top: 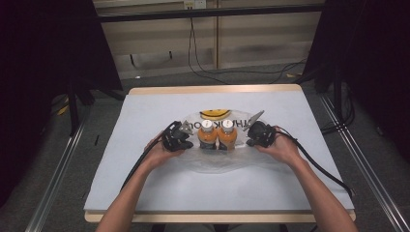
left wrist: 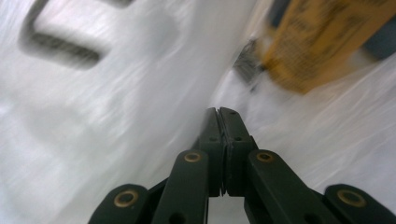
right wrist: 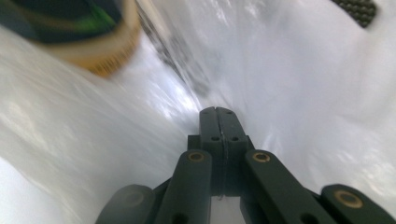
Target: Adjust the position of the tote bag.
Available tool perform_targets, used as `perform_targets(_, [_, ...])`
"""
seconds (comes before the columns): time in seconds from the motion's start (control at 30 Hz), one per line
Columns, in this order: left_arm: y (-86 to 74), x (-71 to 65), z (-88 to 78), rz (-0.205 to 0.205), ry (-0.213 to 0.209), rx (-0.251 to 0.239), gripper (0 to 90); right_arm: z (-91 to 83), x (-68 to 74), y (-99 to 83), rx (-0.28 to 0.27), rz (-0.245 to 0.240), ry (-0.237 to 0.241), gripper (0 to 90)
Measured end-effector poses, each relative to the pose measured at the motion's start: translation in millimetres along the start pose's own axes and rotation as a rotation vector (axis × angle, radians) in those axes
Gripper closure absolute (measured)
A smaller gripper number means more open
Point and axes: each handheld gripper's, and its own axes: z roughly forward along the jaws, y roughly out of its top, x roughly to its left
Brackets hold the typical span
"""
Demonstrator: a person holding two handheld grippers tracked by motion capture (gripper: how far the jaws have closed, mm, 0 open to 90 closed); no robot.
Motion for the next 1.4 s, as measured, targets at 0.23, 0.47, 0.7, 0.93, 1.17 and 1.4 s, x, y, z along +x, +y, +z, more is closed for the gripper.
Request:
perform_targets(0.23, [-6.1,6.5,-2.6,-0.020,0.031,0.014,90.0,-6.3,-5.3,-11.5,0.048,-0.013,-0.062,90.0])
perform_targets(0.47, [-15.0,15.8,-7.1,-0.037,0.071,0.038,90.0,-7.6,-12.2,-16.1,0.074,-0.005,-0.100,90.0])
perform_targets(0.7, [-27.4,24.0,-14.7,-0.058,0.071,0.065,90.0,-6.8,-24.4,-21.4,0.054,0.033,-0.121,90.0])
perform_targets(0.93, [-36.9,23.3,-23.3,-0.084,0.014,0.040,90.0,-8.3,-25.8,-22.5,0.023,0.048,-0.099,90.0])
perform_targets(1.17, [-7.2,13.1,-28.8,-0.019,-0.022,-0.009,90.0,-20.3,-24.1,-8.2,-0.080,0.050,-0.007,90.0])
perform_targets(1.4, [17.4,12.4,-5.5,0.052,-0.063,0.066,90.0,-9.1,-13.6,5.4,-0.063,0.019,0.057,90.0])
